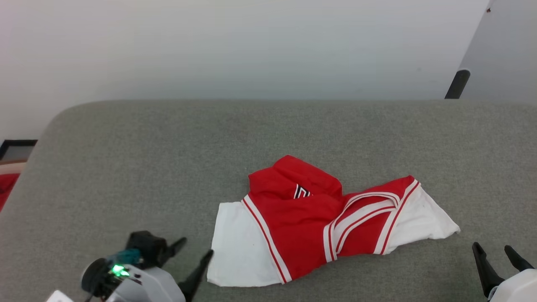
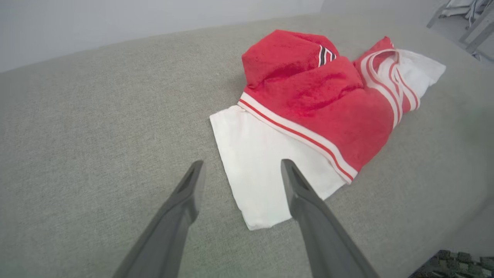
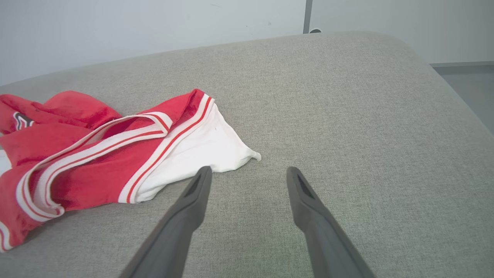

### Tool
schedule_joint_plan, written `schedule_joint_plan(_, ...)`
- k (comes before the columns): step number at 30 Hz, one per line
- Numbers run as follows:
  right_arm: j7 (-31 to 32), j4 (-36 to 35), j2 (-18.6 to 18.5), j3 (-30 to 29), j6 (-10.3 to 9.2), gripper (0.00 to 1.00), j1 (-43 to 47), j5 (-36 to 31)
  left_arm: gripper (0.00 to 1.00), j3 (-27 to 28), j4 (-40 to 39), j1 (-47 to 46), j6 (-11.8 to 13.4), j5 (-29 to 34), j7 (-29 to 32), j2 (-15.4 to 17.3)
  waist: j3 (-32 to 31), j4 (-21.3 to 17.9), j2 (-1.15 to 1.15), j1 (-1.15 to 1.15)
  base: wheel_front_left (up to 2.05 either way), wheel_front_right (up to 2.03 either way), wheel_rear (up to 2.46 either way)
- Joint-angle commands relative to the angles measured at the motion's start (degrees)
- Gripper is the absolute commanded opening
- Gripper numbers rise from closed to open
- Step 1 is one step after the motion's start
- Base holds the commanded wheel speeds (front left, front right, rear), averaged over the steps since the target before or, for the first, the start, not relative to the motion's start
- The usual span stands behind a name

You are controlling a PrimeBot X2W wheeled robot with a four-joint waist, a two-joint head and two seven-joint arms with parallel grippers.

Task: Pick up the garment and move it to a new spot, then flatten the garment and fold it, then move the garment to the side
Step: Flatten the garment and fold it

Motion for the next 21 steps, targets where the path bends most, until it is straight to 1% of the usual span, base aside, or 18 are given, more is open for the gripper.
schedule_joint_plan(1,-0.5,0.1,0.0,-0.1,-0.04,1.00,-0.9,0.0,1.00,-1.0,-1.3,0.3,-0.5,0.5,1.3,0.8,0.8,-0.2,0.00,0.00,0.00,0.00,0.00)
schedule_joint_plan(6,-0.5,0.6,0.0,0.3,-0.04,1.00,-1.5,0.1,1.00,-5.3,-4.0,-0.9,-1.2,1.5,5.8,2.8,2.2,-0.7,0.00,0.00,0.00,0.00,0.00)
schedule_joint_plan(10,-0.8,0.8,-0.3,1.0,-0.04,1.00,-2.2,0.3,1.00,-9.5,-4.0,-2.7,-1.5,3.5,8.2,4.1,3.5,-1.4,0.00,0.00,0.00,0.00,0.00)
schedule_joint_plan(18,-1.1,1.6,-0.9,1.7,-0.04,1.00,-3.6,0.7,1.00,-17.7,0.2,-8.3,-1.8,6.7,9.6,5.5,6.2,-2.6,0.00,0.00,0.00,0.00,0.00)
schedule_joint_plan(21,-1.4,2.1,-0.9,1.9,-0.04,1.00,-4.3,0.7,1.00,-21.5,2.1,-11.1,-1.8,8.5,9.4,6.5,7.1,-3.0,0.00,0.00,0.00,0.00,0.00)
